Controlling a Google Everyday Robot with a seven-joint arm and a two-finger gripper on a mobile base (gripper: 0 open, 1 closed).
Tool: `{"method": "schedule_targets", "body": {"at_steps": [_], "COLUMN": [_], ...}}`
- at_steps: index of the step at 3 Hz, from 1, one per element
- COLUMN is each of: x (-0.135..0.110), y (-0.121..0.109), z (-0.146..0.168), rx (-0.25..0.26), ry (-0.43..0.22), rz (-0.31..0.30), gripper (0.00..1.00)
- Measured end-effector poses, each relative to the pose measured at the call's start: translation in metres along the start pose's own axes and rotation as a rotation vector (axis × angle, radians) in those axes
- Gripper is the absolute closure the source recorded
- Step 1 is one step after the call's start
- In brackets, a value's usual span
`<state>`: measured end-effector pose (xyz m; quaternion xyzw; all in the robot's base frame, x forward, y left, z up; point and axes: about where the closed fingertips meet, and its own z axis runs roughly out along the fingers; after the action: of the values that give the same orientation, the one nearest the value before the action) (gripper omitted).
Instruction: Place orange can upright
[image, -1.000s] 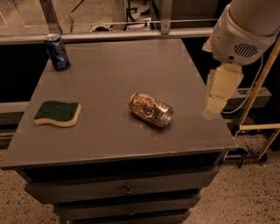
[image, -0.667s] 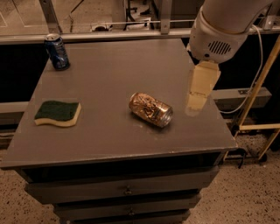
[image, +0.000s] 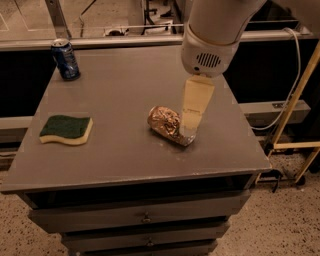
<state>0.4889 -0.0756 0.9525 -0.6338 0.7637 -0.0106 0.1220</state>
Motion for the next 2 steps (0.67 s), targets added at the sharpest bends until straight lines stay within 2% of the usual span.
{"method": "schedule_targets", "body": {"at_steps": [2], "x": [-0.032], "y": [0.008], "z": [0.031], "rx": [-0.053], "ry": [0.016], "rz": [0.042], "gripper": [0.0]}}
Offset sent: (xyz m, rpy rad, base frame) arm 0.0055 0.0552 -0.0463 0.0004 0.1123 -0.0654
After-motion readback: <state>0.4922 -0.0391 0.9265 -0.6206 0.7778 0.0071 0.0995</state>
